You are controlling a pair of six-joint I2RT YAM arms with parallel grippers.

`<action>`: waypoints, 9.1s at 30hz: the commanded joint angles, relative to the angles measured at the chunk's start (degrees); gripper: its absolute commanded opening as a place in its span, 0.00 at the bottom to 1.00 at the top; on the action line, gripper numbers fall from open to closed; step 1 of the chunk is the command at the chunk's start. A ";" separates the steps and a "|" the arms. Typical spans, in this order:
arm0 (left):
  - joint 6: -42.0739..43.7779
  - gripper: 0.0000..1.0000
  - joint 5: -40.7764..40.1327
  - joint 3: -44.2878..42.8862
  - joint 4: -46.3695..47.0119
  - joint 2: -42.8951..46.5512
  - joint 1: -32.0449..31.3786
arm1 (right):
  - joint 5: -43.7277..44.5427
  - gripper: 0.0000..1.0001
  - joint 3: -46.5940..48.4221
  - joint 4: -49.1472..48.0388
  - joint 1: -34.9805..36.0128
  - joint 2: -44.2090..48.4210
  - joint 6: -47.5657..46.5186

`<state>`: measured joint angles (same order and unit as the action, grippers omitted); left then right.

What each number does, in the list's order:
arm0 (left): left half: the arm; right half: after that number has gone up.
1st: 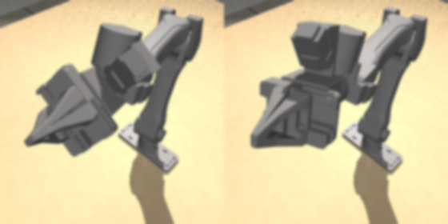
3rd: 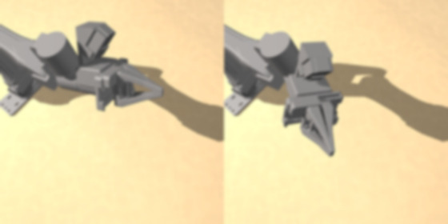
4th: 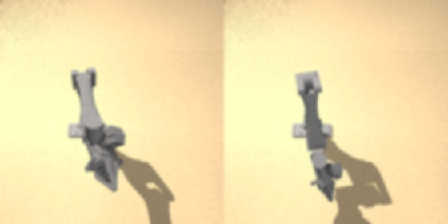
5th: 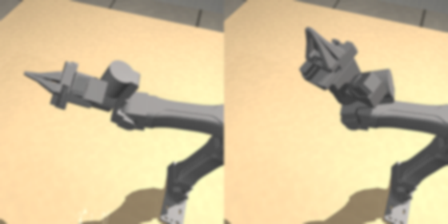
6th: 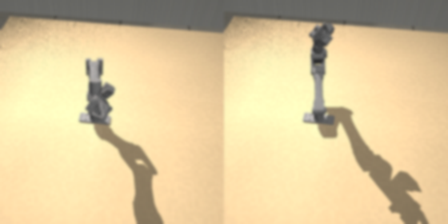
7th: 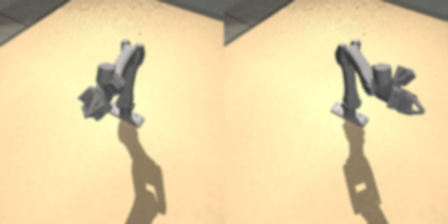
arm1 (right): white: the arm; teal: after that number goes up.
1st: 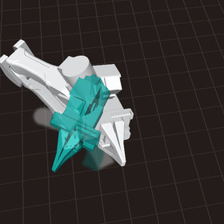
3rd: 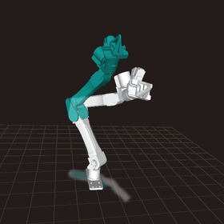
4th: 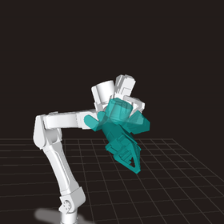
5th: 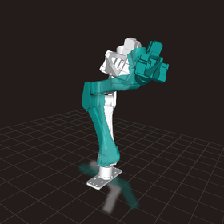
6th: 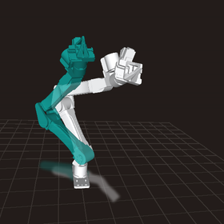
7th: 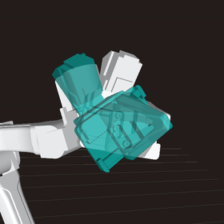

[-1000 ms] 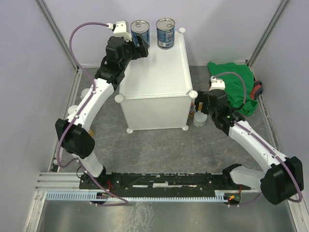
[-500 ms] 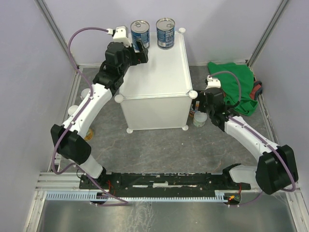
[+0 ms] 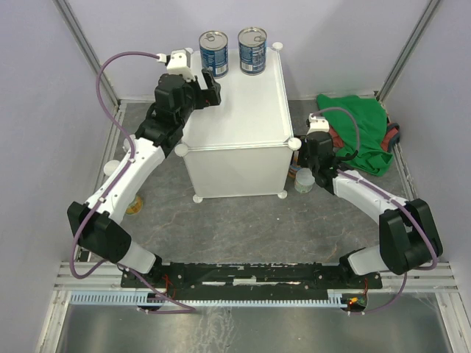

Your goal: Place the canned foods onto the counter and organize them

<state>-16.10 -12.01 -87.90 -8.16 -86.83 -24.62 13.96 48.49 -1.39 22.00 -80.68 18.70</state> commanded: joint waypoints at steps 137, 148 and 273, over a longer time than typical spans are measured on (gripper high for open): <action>-10.39 0.99 -20.34 20.27 -1.51 26.27 0.04 | 7.35 0.47 88.96 19.14 12.68 -33.19 -17.24; -14.53 0.99 -16.07 19.06 -6.71 24.96 8.30 | 8.90 0.98 85.87 18.67 12.64 -31.33 -16.28; -12.73 0.77 -19.32 18.16 -8.43 -9.06 25.54 | 5.21 0.99 42.82 8.93 15.99 4.94 -8.19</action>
<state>-30.15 -33.98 -70.39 -19.40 -96.84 0.99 19.31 90.83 9.02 37.89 -75.72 10.24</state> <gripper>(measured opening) 0.817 0.991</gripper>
